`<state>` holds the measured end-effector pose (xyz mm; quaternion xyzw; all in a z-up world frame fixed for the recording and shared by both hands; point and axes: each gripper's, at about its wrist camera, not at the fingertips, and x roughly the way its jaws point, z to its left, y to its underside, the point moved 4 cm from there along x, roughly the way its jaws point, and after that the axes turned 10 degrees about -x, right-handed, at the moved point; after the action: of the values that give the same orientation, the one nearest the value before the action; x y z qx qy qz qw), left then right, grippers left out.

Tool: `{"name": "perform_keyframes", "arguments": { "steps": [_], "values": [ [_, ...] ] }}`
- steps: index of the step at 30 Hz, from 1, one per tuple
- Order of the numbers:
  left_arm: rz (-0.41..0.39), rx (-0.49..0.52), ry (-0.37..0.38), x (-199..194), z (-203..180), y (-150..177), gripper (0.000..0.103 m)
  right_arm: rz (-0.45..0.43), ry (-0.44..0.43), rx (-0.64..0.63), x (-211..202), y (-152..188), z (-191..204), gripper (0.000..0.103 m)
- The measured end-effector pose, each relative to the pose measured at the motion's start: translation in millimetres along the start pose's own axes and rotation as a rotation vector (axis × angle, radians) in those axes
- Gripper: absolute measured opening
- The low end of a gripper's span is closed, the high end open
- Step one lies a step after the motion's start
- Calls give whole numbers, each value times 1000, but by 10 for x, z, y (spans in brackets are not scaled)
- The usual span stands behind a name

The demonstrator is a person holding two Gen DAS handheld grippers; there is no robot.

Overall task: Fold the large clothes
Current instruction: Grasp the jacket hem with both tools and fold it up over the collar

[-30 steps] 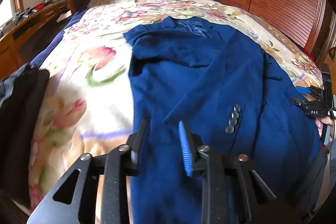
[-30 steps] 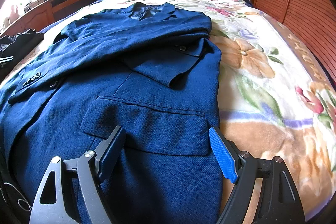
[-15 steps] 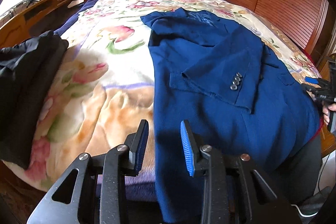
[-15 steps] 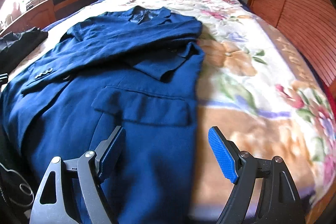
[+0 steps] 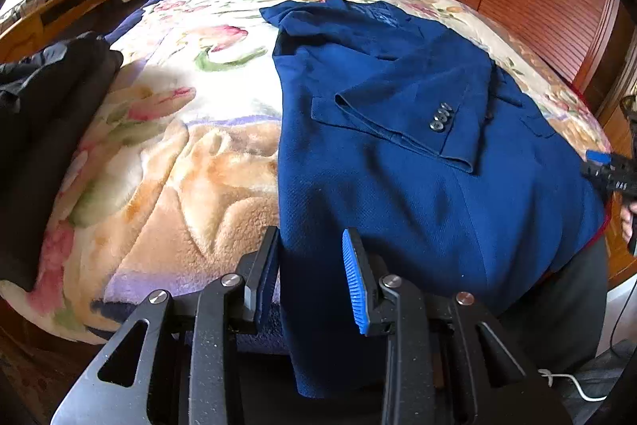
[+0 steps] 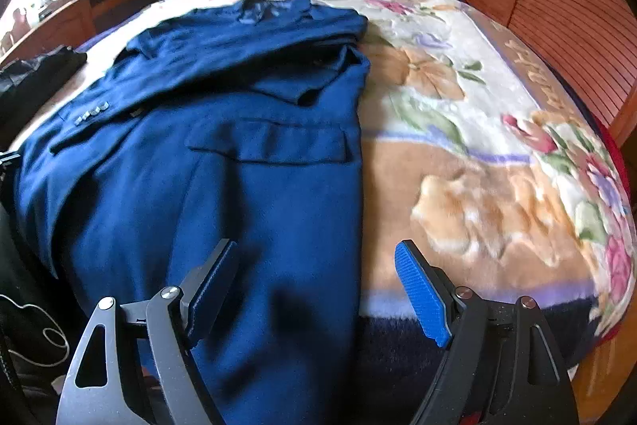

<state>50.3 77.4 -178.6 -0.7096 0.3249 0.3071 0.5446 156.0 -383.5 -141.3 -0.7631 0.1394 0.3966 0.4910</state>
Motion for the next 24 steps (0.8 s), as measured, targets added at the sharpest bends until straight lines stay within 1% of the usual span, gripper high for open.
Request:
{"name": "perform_keyframes", "arguments": {
  "steps": [4,8,9,11,12,13,14,15,16,18,21,23,24],
  "values": [
    [8,5,0,-6,15,31,32,29,1,6,12,69,-1,82],
    [14,4,5,-10,28,59,33,38,-12,4,-14,161,36,82],
    [12,3,3,-14,24,65,32,39,-16,0,-18,176,55,80],
    [7,11,0,-18,7,81,32,44,-26,-20,-19,190,118,71],
    [5,34,-11,-15,-27,92,32,39,-34,-31,-28,182,147,58],
    [3,54,-17,-16,-52,93,24,33,-59,-42,-41,166,188,39],
    [3,76,-18,-25,-83,93,17,29,-72,-48,-59,154,208,31],
    [2,92,-7,-53,-119,73,9,26,-73,-60,-63,135,225,21],
    [-7,94,6,-88,-140,44,5,23,-70,-71,-75,108,239,8],
    [-39,99,26,-208,-190,-40,4,-19,-92,-72,-152,50,242,6],
    [-130,115,27,-507,-269,-242,4,-92,-80,-61,-340,-67,172,5],
    [-197,118,20,-726,-321,-429,4,-150,-72,-32,-534,-130,95,5],
    [-236,115,32,-854,-364,-548,3,-175,-72,-17,-625,-180,43,5]
  ]
}}
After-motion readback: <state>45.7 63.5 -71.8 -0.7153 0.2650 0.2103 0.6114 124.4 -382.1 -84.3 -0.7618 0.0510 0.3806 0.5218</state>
